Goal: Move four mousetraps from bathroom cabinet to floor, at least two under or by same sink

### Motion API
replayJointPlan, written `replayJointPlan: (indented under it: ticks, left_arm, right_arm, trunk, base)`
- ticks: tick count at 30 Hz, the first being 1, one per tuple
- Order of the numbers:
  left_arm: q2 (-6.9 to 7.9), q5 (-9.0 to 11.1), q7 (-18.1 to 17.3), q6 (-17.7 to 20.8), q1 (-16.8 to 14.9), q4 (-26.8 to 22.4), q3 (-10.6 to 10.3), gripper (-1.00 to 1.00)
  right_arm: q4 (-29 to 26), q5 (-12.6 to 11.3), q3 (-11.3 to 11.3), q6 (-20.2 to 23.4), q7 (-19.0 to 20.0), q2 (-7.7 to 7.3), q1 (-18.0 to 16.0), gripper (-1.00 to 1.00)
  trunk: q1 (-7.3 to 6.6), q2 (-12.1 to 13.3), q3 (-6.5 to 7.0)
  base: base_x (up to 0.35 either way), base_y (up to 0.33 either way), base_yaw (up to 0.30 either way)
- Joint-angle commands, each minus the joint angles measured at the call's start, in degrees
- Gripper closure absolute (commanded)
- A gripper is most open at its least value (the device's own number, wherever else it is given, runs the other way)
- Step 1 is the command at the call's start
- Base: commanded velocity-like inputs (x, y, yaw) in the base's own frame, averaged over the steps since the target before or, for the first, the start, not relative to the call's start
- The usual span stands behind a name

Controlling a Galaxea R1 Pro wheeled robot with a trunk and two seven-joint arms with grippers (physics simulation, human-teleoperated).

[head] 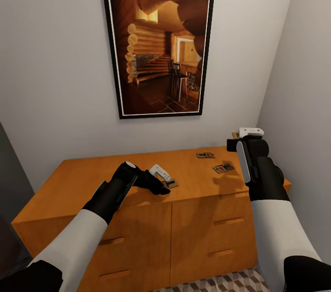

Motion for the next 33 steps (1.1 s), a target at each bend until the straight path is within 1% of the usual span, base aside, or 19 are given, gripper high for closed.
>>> replayJointPlan:
  ticks: [1,20,33]
  left_arm:
    - [-0.02,-0.6,-0.5,0.1,0.0,0.0,0.0,-1.00]
    - [-0.10,-0.7,0.1,0.2,-0.1,0.4,0.1,-1.00]
    - [-0.26,-0.9,0.4,0.1,-0.1,4.2,-0.1,-1.00]
  right_arm:
    - [0.0,0.2,-0.1,0.3,0.1,0.04,-0.1,1.00]
    - [0.0,0.2,-0.1,0.3,0.1,0.04,0.0,1.00]
    - [0.0,0.2,-0.1,0.3,0.1,0.04,-0.1,1.00]
  trunk:
    - [0.00,0.0,-0.07]
    - [0.00,0.0,-0.07]
    - [0.00,0.0,-0.07]
  base:
    - [0.000,0.000,0.000]
    - [0.000,0.000,0.000]
    - [0.000,0.000,0.000]
